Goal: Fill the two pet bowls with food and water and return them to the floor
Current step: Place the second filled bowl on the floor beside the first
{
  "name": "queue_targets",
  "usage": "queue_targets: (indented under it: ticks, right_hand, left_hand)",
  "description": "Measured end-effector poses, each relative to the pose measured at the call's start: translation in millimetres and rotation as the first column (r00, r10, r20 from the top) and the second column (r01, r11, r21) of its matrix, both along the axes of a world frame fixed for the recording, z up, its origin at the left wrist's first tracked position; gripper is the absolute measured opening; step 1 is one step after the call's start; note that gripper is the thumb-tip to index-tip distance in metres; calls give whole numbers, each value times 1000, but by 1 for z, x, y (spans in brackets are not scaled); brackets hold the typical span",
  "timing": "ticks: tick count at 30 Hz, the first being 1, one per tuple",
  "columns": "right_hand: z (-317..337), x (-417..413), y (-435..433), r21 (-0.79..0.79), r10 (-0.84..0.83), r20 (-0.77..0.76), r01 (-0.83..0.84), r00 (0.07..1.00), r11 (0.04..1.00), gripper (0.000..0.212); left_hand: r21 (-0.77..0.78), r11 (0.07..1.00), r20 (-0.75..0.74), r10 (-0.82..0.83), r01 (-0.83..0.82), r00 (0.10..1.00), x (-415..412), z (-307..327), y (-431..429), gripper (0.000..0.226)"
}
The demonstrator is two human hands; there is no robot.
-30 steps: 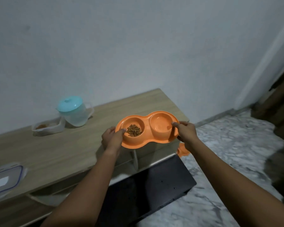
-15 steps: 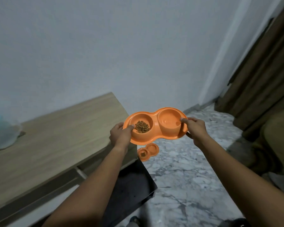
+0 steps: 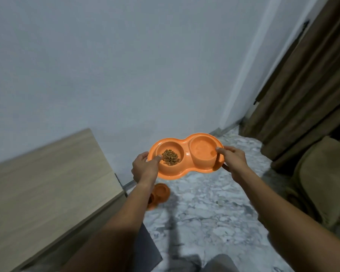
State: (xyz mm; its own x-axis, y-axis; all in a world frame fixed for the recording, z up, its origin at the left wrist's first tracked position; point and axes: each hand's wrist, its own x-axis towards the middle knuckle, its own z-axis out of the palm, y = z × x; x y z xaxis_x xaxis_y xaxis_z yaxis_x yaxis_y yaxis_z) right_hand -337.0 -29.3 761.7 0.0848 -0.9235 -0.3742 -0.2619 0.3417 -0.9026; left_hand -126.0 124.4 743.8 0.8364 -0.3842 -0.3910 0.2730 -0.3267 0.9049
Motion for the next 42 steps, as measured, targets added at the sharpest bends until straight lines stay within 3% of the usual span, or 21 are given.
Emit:
queue_targets:
  ticks: [6, 9, 16, 22, 26, 30, 33, 36, 42]
  right_hand:
    - [-48, 14, -91, 17, 149, -34, -149, 988, 989, 8]
    - [-89, 23, -144, 45, 253, -66, -250, 965, 967, 5]
    - [-200, 38, -241, 100, 413, -167, -401, 895, 911, 29]
    - [-394, 58, -305, 167, 481, -202, -454, 853, 875, 27]
    - [-542, 67, -341, 161, 482, -224, -455, 847, 876, 24]
    - [-671, 76, -372, 119, 482, -261, -468, 836, 876, 13]
    - [-740, 83, -393, 108, 478, -295, -468, 827, 877, 4]
    - [-792, 95, -406, 101, 452, -327, -445, 830, 890, 3]
    - [-853, 117, -415, 105, 420, -310, -408, 853, 907, 30]
  left_hand:
    - [61, 995, -19, 77, -75, 997, 5, -48, -78, 53]
    - [140, 981, 10, 137, -137, 990, 1, -89, -120, 37]
    - [259, 926, -48, 298, -276, 953, -20, -191, -199, 38]
    - [193, 893, -121, 433, -406, 893, -23, -377, -253, 24]
    - [173, 895, -193, 440, -411, 877, -18, -523, -282, 46]
    - [215, 896, -212, 431, -388, 877, -9, -669, -313, 48]
    - [283, 880, -196, 441, -380, 876, 0, -740, -338, 58]
    - [346, 874, -157, 412, -341, 897, 10, -784, -357, 52]
    - [466, 829, -55, 375, -308, 926, 22, -827, -372, 48]
